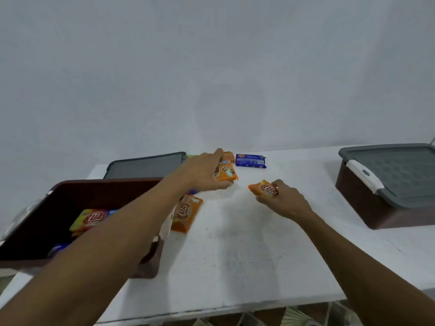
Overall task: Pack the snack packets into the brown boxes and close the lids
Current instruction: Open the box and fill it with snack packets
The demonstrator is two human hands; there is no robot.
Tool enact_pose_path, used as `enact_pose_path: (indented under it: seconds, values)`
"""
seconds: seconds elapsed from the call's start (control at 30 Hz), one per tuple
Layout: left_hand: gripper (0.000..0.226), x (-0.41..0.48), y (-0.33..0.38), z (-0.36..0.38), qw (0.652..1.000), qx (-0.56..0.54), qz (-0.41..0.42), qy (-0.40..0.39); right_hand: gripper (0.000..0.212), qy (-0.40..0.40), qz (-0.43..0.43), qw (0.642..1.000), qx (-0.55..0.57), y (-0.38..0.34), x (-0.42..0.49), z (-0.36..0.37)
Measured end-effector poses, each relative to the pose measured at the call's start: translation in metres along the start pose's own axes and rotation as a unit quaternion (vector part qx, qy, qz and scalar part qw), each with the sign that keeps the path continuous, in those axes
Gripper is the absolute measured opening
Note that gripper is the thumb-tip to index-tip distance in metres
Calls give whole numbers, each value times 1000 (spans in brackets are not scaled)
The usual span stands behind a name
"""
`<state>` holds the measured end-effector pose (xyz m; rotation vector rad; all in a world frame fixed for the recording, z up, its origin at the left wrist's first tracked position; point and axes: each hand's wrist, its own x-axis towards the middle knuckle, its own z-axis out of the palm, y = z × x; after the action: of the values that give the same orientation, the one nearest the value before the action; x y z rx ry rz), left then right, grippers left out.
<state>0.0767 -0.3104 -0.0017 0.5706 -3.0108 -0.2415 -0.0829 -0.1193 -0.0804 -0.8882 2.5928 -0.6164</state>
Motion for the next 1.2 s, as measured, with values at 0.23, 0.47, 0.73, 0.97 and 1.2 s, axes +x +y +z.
enact_pose_path:
  seconds: [0.23,0.47,0.73,0.97,1.2]
  values:
    - [61,-86,-105,-44,999,-13,5,33,69,19,-155,984,80,-136,-41,8]
    - [54,-156,-208,-40,999,-17,-30,-29,68,-13,-292,955,-47,-249,-71,37]
    - [58,-180,-240,-6,986,122,38,-109,47,-37,-332,885,-325,-285,-70,112]
    - [76,-175,-245,4,987,123,39,-99,51,3,-356,860,-366,-275,-71,129]
    - [71,-177,-240,2,983,150,24,-104,39,24,-332,863,-381,-277,-75,128]
